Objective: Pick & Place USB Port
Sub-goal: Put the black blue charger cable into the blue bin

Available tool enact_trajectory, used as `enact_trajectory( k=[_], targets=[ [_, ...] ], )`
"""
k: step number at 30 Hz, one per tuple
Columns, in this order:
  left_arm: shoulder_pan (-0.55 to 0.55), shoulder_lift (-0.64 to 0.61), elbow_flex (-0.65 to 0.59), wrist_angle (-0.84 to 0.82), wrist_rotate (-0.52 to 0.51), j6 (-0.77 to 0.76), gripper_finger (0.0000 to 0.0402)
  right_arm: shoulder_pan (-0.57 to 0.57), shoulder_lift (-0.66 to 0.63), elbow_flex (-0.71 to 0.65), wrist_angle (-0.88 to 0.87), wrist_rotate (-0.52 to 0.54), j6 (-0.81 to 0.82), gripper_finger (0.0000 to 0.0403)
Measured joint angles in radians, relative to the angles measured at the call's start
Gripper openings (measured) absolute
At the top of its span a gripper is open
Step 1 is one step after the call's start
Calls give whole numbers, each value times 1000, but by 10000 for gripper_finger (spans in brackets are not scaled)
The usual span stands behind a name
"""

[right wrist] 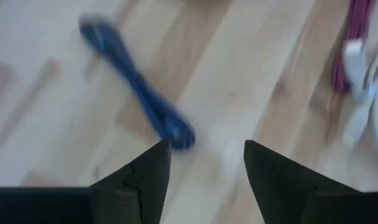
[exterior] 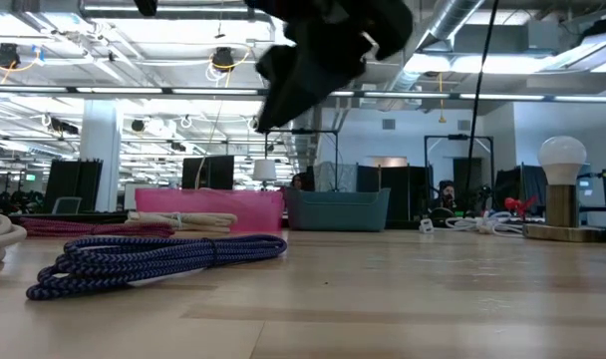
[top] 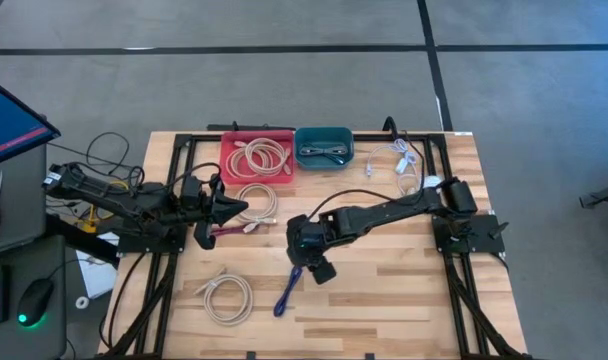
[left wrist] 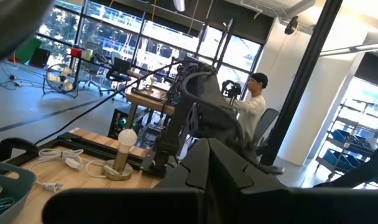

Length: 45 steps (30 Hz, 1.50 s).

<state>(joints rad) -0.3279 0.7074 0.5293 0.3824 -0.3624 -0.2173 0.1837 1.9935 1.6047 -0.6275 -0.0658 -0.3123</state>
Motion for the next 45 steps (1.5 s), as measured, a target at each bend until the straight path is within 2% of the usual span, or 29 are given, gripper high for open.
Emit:
enact_trajectory(
  k=[10,22,32,37,45],
  targets=[
    [0,0,0,0,0,0,11,13,47,5,26,-16,60,185],
    [0,0,0,-1,0,0,11,20,170,0,45,-42,104,176],
    [0,0,0,0,0,0,11,19,172,1,97,-49,104,148],
    [0,0,0,0,0,0,11,19,173,-11,104,-88,119,129],
    [0,0,0,0,0,0,11,17,173,-11,105,-91,130,138]
  ],
)
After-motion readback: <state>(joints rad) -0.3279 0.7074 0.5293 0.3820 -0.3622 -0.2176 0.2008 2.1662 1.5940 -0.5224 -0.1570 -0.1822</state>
